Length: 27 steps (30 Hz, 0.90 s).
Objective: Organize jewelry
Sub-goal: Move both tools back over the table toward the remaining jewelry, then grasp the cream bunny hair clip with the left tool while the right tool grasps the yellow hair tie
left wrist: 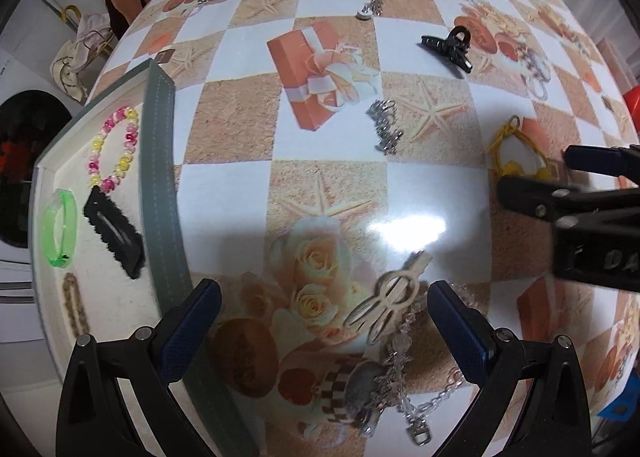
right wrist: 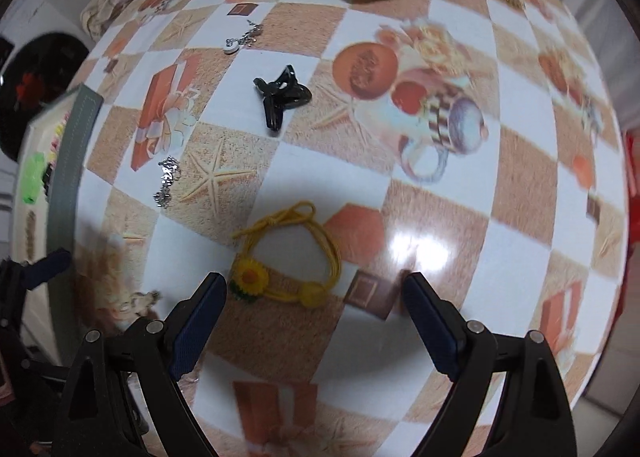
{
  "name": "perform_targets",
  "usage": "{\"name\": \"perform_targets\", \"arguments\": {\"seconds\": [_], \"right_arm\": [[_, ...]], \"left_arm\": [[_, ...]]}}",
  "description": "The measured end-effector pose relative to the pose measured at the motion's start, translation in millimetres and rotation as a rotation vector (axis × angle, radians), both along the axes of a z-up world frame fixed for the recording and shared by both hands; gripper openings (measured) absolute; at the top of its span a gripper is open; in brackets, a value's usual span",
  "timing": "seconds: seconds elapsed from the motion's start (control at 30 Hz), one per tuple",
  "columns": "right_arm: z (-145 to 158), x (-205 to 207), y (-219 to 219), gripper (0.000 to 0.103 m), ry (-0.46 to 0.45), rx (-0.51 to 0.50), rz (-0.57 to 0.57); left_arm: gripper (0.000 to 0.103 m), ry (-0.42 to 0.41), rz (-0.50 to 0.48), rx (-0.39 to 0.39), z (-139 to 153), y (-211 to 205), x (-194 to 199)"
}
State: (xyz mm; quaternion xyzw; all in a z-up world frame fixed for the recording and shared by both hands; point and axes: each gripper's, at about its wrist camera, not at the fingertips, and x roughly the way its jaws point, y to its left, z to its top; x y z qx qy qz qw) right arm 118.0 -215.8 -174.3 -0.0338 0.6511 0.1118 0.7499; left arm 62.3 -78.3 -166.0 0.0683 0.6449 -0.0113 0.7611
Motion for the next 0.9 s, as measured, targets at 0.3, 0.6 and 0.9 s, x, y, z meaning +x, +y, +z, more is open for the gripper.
{"name": "perform_targets", "arguments": {"seconds": [0.3,0.6,0.9], "right_arm": [[-3.8,0.6,8.1,0.092,-0.046,-0.062,0.027],[-2.7,-3.0,-8.9,0.092,-0.046,-0.041,0.0],[-2.9,-2.4,-3.2,0.089,-0.07,-0.066,0.022]], "left_arm": [[0.103,-0.014,0.016,-0.018,-0.1,5.3,5.6],[0.103,-0.018,0.048,-0.033,0.4,26.3,21.5],[0.095,-0.003,-0.007,-0.032,-4.6,11.7,17.6]]}}
